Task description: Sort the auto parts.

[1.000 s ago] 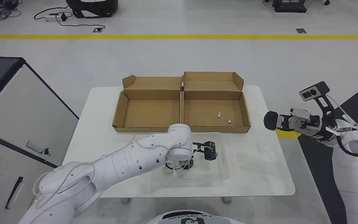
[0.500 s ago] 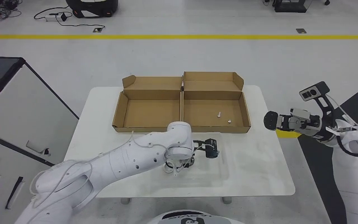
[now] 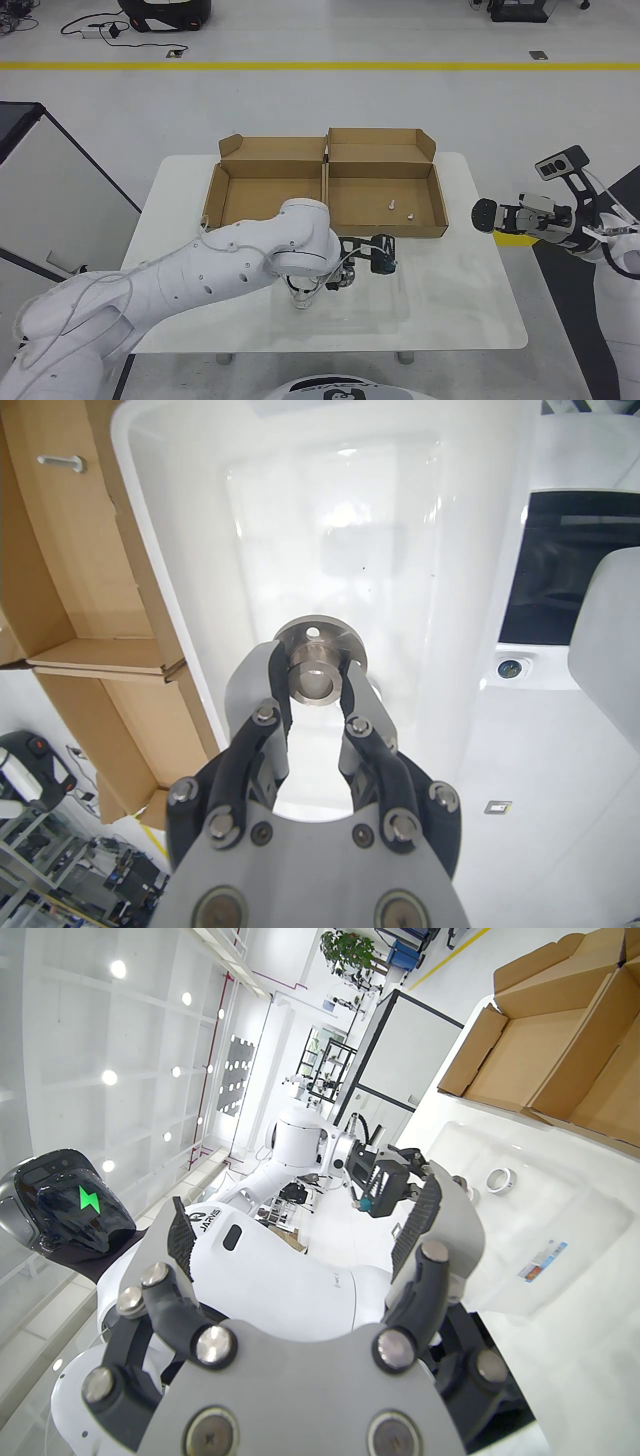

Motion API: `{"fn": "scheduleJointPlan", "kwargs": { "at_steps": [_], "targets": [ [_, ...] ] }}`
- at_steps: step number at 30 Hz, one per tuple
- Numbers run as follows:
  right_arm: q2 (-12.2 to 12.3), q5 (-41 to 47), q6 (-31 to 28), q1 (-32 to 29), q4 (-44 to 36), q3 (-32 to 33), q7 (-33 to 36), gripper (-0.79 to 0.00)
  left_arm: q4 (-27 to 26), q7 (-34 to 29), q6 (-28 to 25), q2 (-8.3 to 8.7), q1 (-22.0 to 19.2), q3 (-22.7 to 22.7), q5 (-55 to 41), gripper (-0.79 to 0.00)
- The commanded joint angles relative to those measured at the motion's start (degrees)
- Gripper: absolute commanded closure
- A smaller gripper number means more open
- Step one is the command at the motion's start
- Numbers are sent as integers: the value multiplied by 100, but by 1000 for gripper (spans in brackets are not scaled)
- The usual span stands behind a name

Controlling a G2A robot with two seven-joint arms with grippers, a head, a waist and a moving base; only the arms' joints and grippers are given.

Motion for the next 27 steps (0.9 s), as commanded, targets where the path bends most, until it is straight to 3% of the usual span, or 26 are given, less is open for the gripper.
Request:
{"fn": "scheduleJointPlan", "kwargs": {
  "at_steps": [1, 10, 20, 27],
  "targets": [
    [0, 0, 0, 0, 0, 0, 0, -785, -45, 186, -183, 146, 67, -186, -109, 0],
    [0, 0, 0, 0, 0, 0, 0, -785, -51, 1367, -1363, 788, 616, -1068, -385, 0],
    [0, 0, 0, 0, 0, 0, 0, -785, 156, 3387, -3352, 1335, 1579, -2355, -448, 0],
    [0, 0, 0, 0, 0, 0, 0, -785, -132, 4445, -3352, 1553, 1994, -2666, -109, 0]
  ]
}}
